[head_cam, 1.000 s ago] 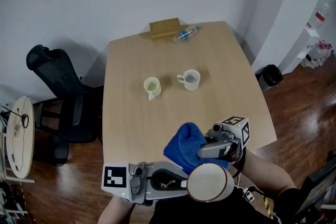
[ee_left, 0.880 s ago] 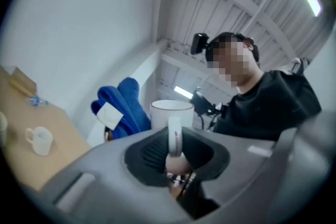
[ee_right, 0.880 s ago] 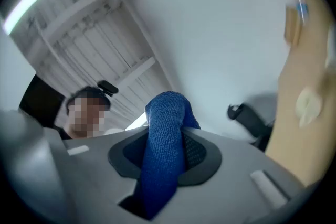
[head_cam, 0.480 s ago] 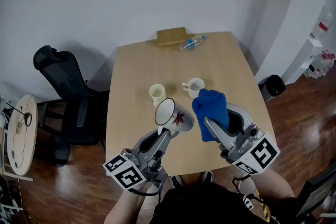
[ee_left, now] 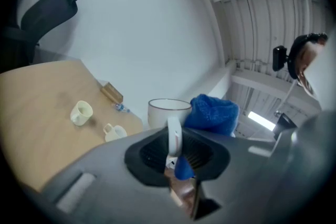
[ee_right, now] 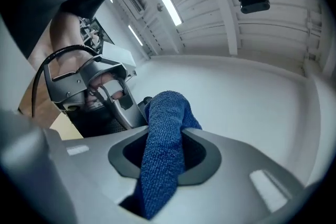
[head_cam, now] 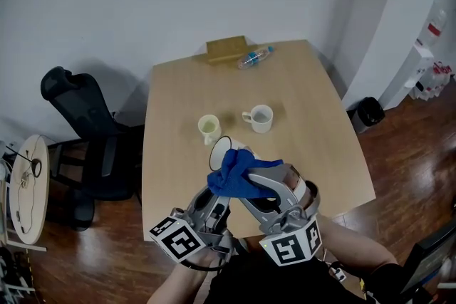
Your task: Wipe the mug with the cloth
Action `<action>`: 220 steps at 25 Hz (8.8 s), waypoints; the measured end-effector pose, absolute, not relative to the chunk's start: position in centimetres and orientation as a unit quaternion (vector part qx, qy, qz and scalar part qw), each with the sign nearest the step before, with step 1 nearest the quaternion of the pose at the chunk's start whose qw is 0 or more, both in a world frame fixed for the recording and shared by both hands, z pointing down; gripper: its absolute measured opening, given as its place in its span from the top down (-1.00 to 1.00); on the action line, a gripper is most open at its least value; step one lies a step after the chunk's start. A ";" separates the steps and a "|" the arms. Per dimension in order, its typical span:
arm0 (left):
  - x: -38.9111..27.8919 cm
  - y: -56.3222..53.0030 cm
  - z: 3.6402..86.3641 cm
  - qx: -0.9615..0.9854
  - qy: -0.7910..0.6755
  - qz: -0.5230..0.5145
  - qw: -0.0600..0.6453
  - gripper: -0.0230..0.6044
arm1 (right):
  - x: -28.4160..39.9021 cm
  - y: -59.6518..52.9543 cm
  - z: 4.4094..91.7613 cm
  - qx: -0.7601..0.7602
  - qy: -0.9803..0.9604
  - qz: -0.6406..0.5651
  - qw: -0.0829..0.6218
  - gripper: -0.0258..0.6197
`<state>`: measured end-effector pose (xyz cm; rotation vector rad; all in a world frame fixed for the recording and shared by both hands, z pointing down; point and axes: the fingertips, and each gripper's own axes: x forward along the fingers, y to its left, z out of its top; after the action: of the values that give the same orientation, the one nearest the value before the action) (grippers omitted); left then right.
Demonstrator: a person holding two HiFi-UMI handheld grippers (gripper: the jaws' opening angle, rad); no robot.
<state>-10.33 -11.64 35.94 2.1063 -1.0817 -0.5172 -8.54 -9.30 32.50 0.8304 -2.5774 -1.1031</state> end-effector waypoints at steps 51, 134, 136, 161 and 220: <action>-11.2 -13.6 32.7 0.775 -0.385 -0.330 0.377 0.73 | -6.3 -9.9 29.4 0.307 -0.886 -0.346 0.043 0.57; -15.0 -11.0 38.9 0.802 -0.563 -0.121 0.160 0.73 | 2.3 -18.1 36.6 0.306 -0.872 0.335 -0.185 0.58; -15.1 -10.9 42.3 0.805 -0.578 -0.045 0.123 0.73 | 2.9 -19.1 41.5 0.358 -0.894 0.266 -0.045 0.58; -17.7 -9.2 66.0 0.791 -0.550 0.138 0.230 0.72 | 4.0 -16.7 72.2 0.312 -0.812 0.197 0.452 0.54; -5.6 21.0 45.6 0.832 -0.531 0.067 0.143 0.53 | 9.9 13.3 44.0 0.410 -0.905 0.080 0.082 0.60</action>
<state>-5.56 20.97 45.62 2.4012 -1.5330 0.1925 9.88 13.33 44.02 1.2240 -2.7035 0.2379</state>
